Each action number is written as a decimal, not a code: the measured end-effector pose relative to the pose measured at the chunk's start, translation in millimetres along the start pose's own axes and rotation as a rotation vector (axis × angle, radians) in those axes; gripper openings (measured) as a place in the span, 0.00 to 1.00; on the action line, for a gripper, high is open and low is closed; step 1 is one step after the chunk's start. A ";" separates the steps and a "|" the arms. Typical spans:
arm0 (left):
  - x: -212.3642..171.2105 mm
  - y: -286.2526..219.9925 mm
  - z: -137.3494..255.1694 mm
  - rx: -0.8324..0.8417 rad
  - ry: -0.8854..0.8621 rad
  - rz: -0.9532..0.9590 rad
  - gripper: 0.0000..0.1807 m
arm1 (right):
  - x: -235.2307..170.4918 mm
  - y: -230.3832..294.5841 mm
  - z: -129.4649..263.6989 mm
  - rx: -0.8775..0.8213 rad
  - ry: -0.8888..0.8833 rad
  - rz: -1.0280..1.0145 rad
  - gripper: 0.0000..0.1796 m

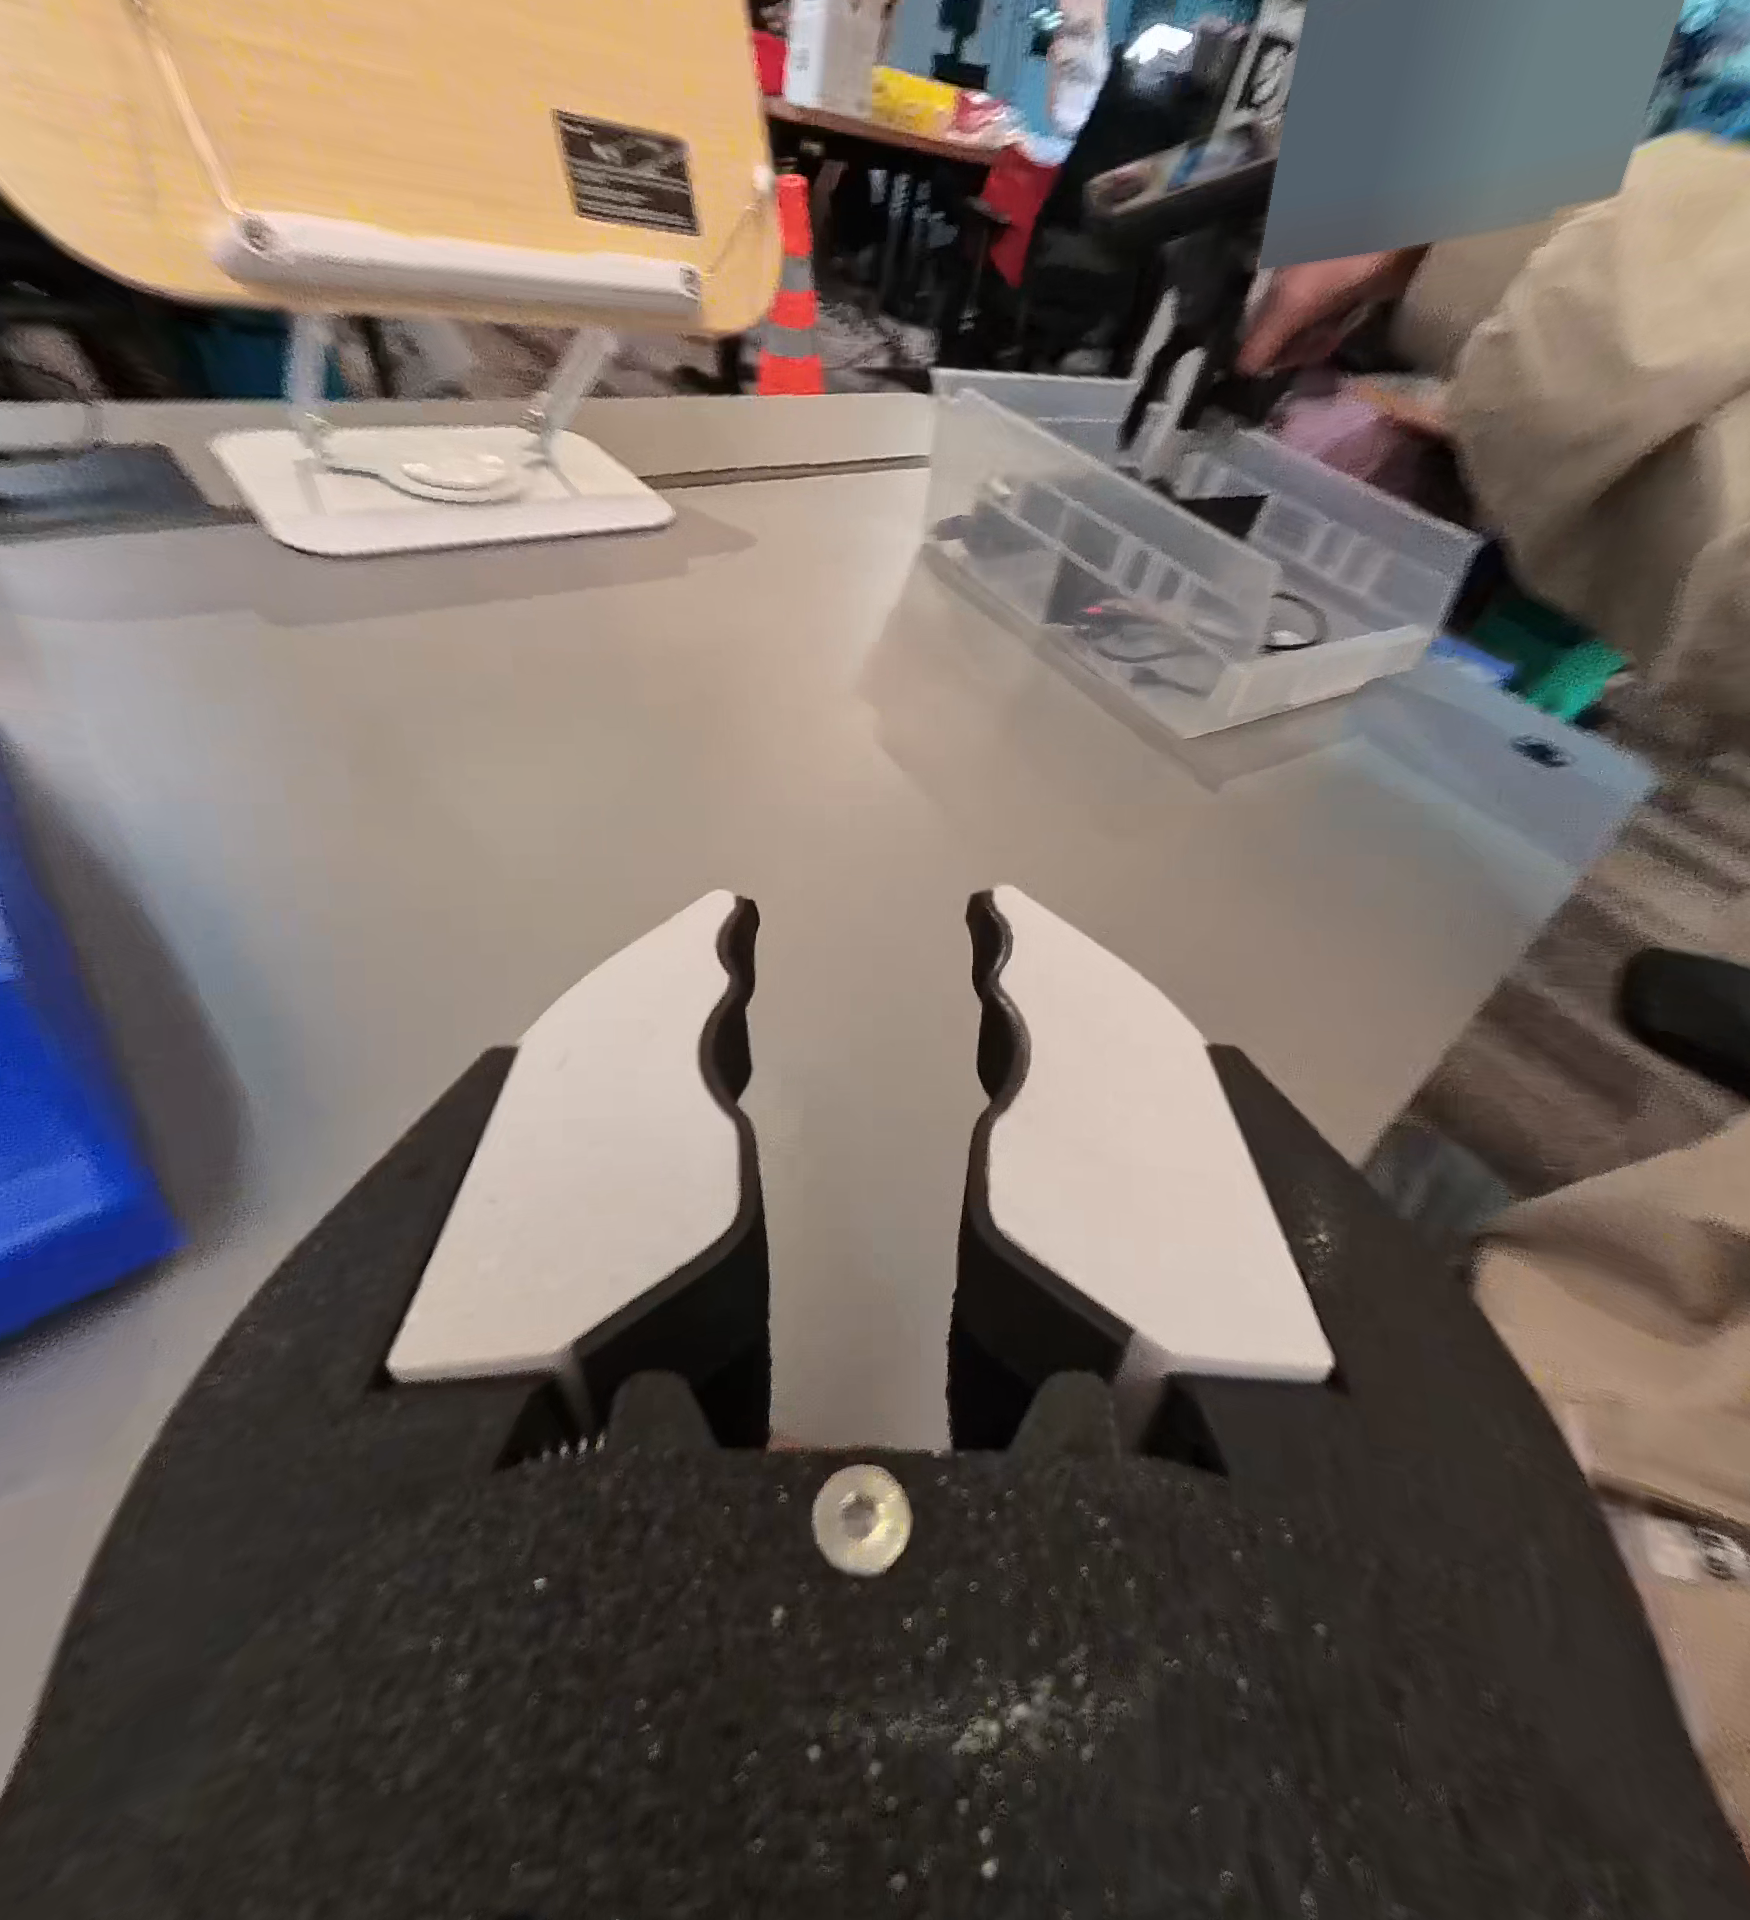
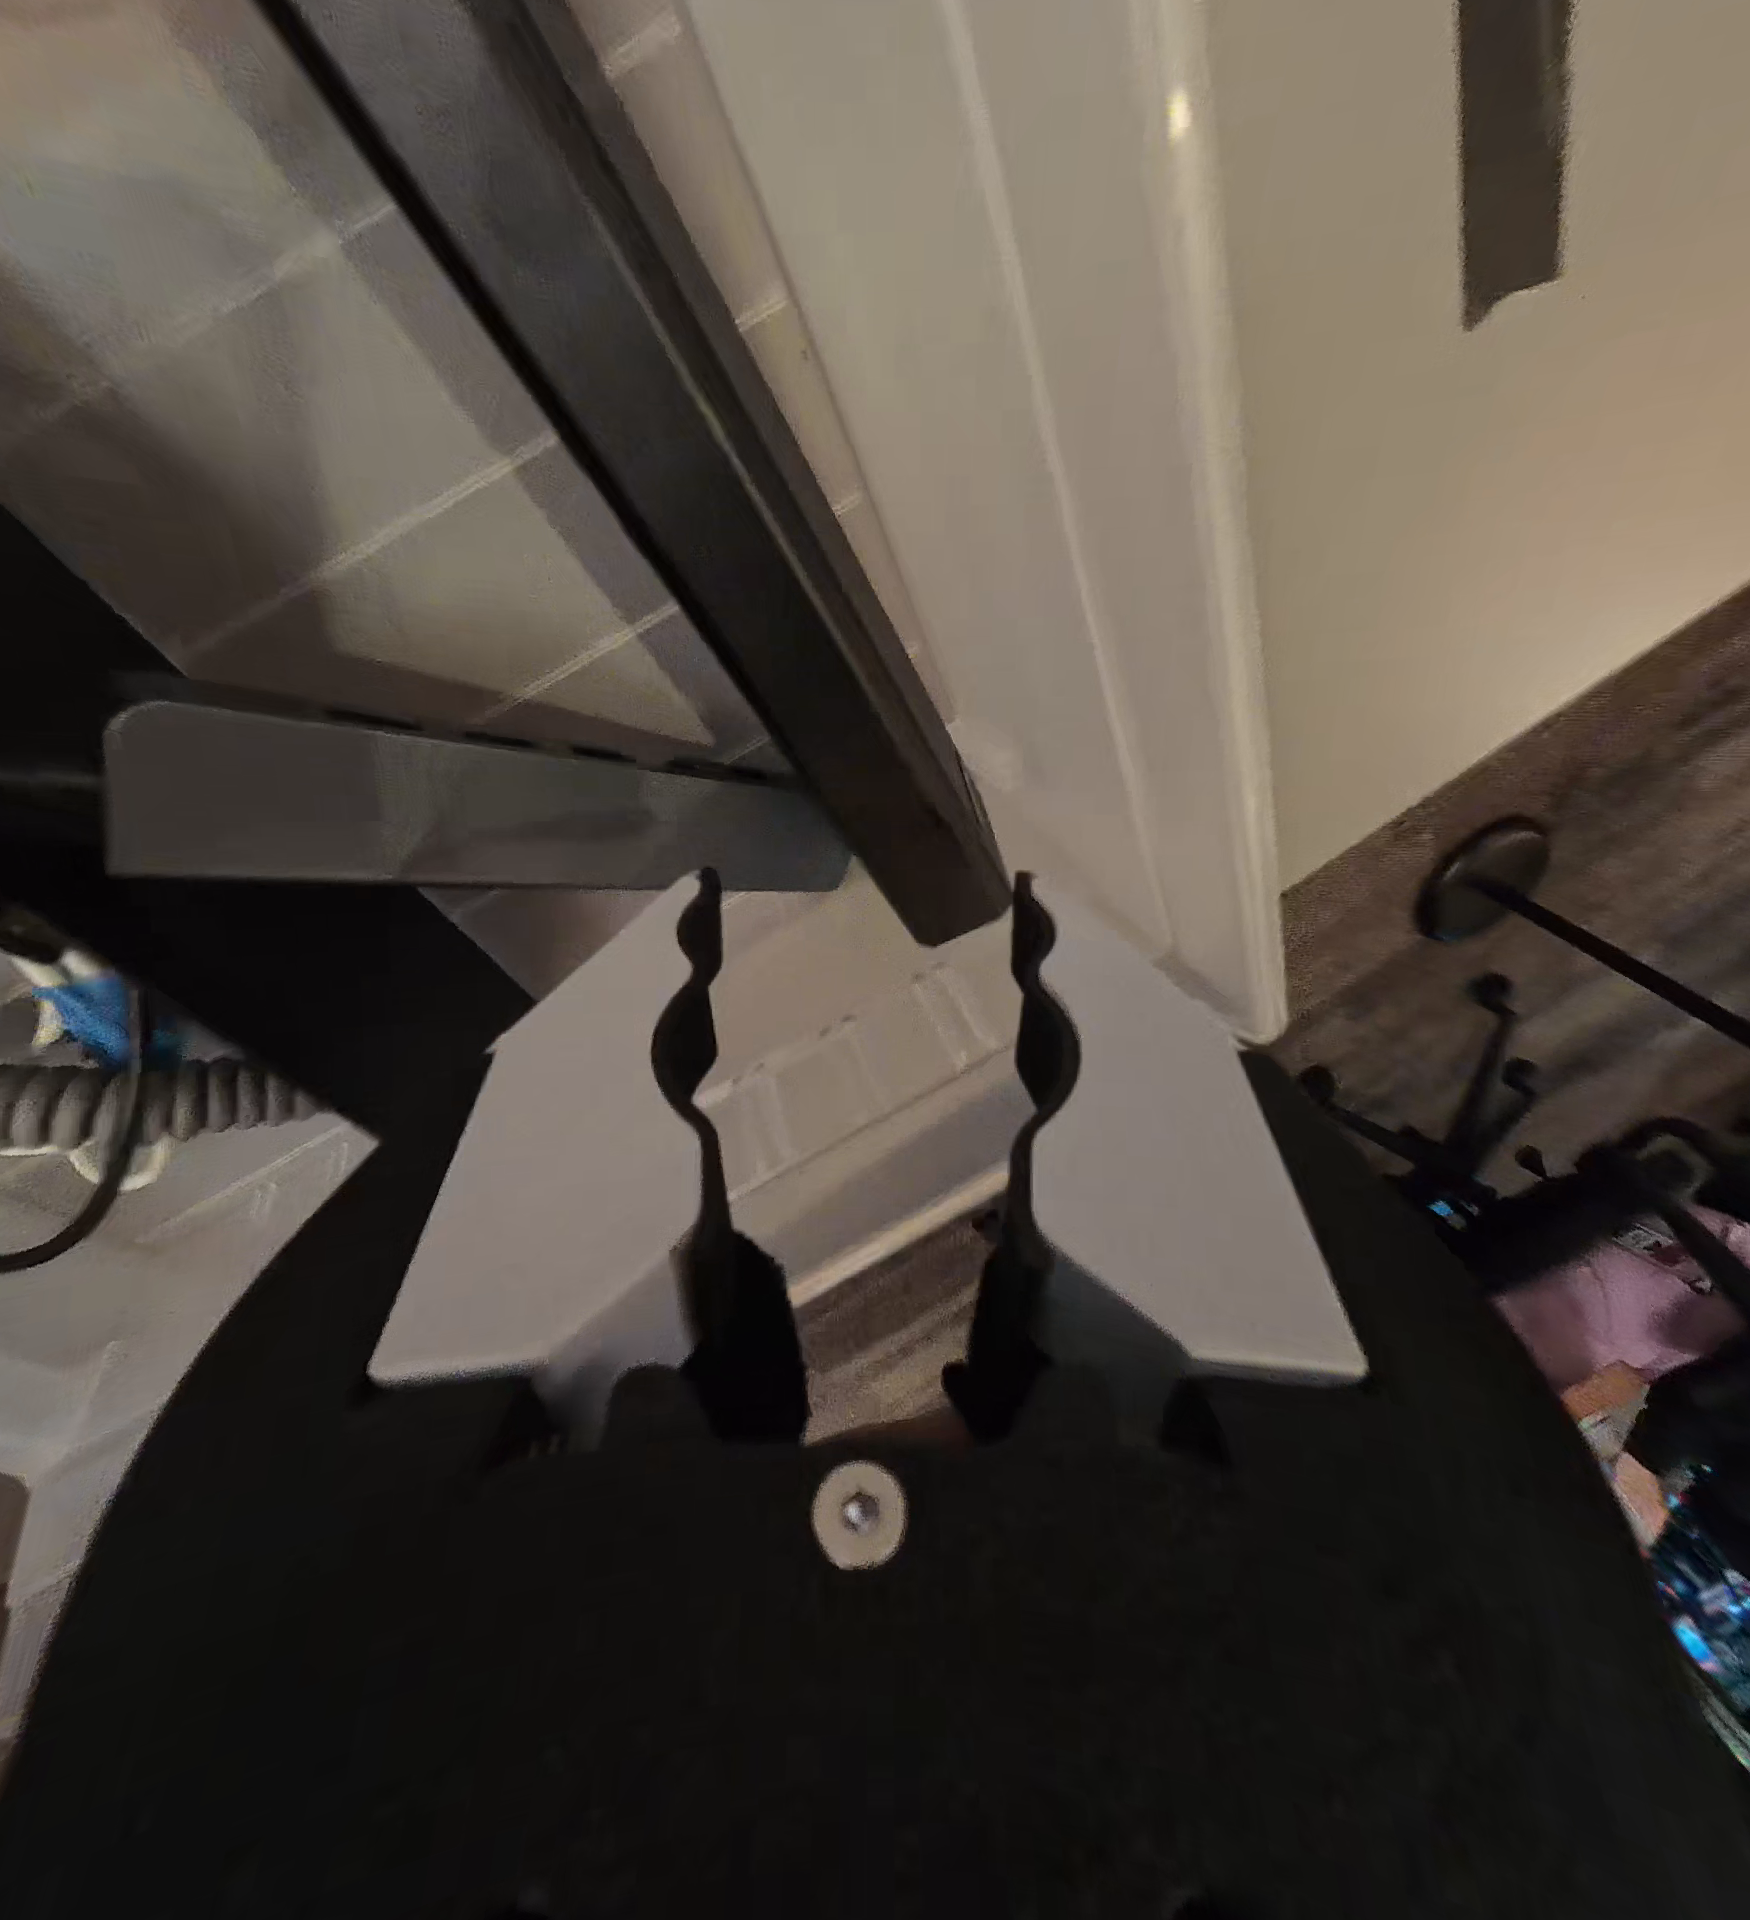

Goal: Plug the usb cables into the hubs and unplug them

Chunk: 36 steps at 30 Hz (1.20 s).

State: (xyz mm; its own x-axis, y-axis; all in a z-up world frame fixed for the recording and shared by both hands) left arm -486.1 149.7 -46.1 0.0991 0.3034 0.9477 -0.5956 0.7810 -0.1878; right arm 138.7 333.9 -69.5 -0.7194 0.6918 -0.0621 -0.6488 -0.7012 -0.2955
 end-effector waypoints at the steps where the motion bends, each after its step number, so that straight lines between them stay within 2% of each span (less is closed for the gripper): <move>1: 7.5 3.0 5.9 0.054 0.004 -0.044 0.22 | 0.0 0.3 9.7 -0.019 -0.038 -0.024 0.32; 5: 36.4 21.3 40.2 0.337 -0.041 -0.195 0.31 | -8.3 18.9 76.8 -0.141 -0.375 -0.218 0.32; 8: 40.9 37.0 67.2 0.502 -0.059 -0.177 0.35 | -29.6 64.9 120.4 -0.303 -0.674 -0.443 0.31; 10: 32.4 47.2 75.7 0.539 -0.051 -0.096 0.36 | -44.1 112.4 123.0 -0.302 -0.831 -0.653 0.32; 13: 8.6 63.7 74.7 0.586 -0.064 0.055 0.35 | -53.3 192.7 99.9 -0.211 -1.031 -0.981 0.35; 15: -3.8 69.2 69.3 0.608 -0.102 0.104 0.31 | -57.5 235.7 87.1 -0.283 -1.111 -1.105 0.34; 18: -14.6 67.4 58.1 0.559 -0.149 0.114 0.25 | -61.5 267.5 72.2 -0.506 -0.982 -1.103 0.33; 21: -27.7 68.5 53.4 0.546 -0.086 0.052 0.25 | -67.3 272.0 75.2 -0.675 -0.911 -1.106 0.33; 25: -40.7 92.5 51.0 0.644 -0.019 0.043 0.27 | -61.7 288.5 68.2 -0.597 -0.918 -1.085 0.33; 30: -44.2 97.2 45.1 0.665 -0.002 0.051 0.25 | -60.6 293.5 65.1 -0.586 -0.915 -1.062 0.33; 36: -45.6 95.3 42.4 0.685 0.007 0.053 0.26 | -59.4 289.4 55.6 -0.476 -0.934 -1.111 0.33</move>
State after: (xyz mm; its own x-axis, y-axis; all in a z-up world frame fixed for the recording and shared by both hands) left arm -581.1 187.2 -96.3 0.0592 0.3368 0.9397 -0.9693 0.2446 -0.0266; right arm -20.1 80.3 -98.4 0.0502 0.3331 0.9416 -0.9424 0.3279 -0.0658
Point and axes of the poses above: each gripper's, where its closed fingertips meet, z back along the fingers, x out of its top, y = z × x across the jaws, the point moved 7 cm from there along z, back along the fingers, and after that the axes turned 2 degrees about z, right-handed, at the moved point
